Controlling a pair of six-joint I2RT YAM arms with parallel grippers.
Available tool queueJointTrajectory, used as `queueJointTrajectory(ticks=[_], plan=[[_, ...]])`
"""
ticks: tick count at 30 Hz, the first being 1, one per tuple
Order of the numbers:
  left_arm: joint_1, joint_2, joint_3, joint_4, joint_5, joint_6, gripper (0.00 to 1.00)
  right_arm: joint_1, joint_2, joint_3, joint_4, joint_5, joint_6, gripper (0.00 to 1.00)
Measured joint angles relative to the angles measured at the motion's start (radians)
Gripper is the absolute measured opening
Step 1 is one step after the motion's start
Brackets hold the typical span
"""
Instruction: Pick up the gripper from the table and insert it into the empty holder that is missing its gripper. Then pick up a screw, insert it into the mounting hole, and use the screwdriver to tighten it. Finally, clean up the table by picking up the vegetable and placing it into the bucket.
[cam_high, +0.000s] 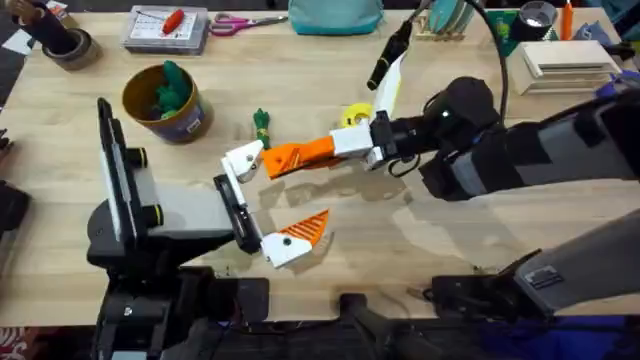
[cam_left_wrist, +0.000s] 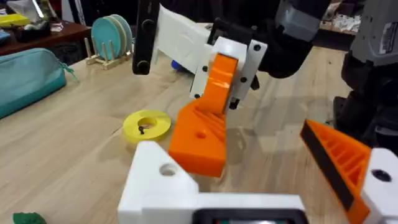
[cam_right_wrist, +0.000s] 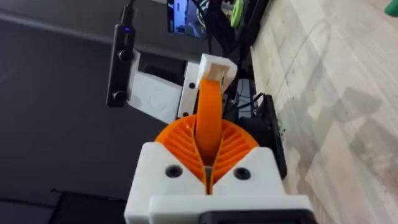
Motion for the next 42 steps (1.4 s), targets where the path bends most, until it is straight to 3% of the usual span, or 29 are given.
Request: queueJointTrajectory(ticks=[13, 42], plan=[[0.000, 0.000, 0.000, 0.000, 0.000, 0.000, 0.985, 0.003, 0.000, 0.000, -0.068, 0.008, 0.022, 0.009], [0.000, 0.000, 0.000, 0.000, 0.000, 0.000, 0.986, 0.018, 0.000, 0.000, -0.034, 0.014, 0.022, 0.009]])
